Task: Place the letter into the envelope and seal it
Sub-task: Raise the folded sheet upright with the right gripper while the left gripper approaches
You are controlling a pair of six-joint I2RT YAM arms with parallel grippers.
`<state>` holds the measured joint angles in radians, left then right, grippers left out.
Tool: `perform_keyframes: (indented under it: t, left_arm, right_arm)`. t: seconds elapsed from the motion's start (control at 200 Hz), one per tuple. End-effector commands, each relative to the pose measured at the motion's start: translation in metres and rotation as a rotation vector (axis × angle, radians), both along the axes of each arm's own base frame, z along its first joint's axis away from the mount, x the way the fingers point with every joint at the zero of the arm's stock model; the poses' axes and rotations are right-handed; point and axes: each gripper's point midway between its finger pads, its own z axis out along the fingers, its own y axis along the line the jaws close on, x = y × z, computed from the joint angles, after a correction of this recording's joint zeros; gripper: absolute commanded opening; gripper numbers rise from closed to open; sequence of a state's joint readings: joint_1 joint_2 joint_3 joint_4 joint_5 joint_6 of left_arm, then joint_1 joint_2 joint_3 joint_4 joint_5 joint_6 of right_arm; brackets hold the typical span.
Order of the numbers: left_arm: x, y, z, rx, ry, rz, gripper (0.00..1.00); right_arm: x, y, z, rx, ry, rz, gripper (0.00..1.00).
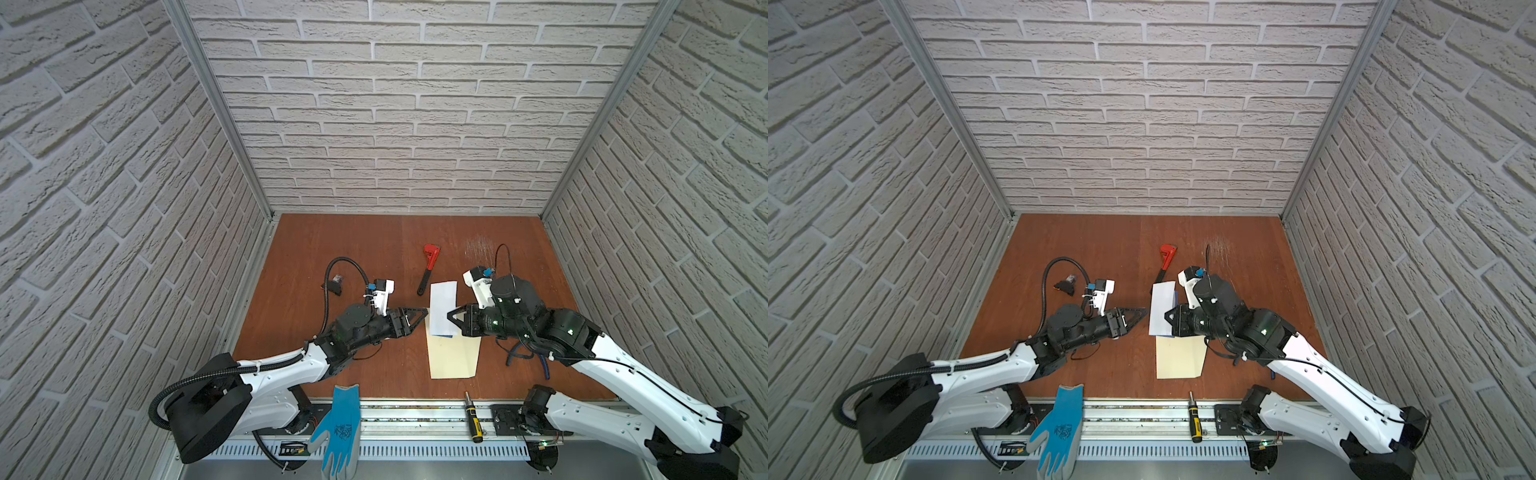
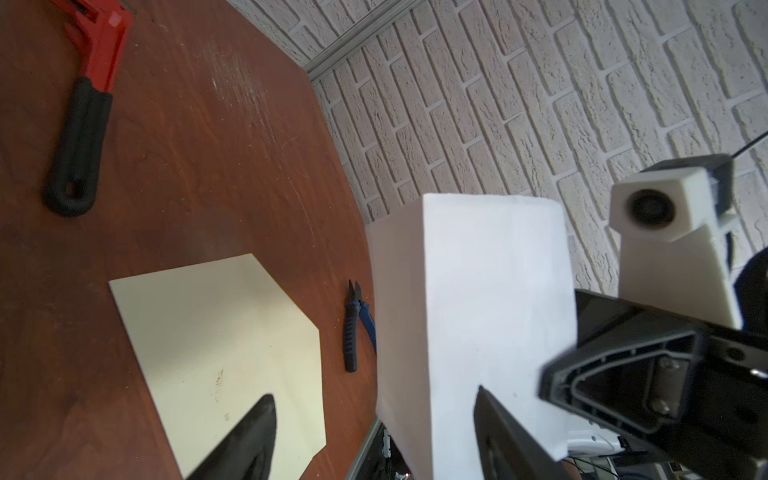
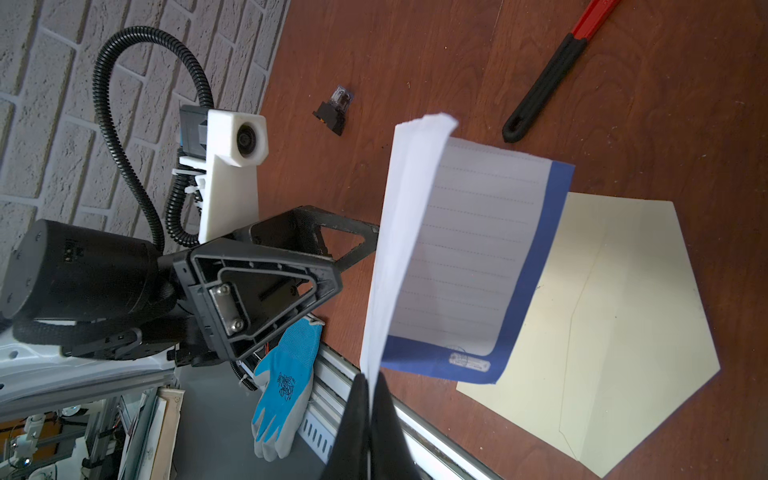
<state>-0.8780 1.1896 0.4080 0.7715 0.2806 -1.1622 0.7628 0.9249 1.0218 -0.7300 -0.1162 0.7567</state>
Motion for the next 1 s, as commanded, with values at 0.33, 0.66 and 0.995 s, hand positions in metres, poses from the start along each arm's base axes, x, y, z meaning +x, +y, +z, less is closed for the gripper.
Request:
perform_keyframes:
  t: [0.33,0.66,0.995]
  left_arm:
    - [0.0,-0.026,0.053,-0.231,-0.063,-0.091,0.68]
    - [-0.007,-0.031,0.07,-0.289,-0.089,-0.143,0.46]
    - [-0.008,-0.027,0.068,-0.244,-0.094,-0.126,0.19]
  right_arm:
    - [-0.005,0.013,0.013,0.116,-0.012,0.039,0.05]
    - [-0.001,0.008,0.0,0.092,0.003,0.013,0.06]
    - [-0.001,-0.003,-0.006,0.072,0.013,-0.012,0.15]
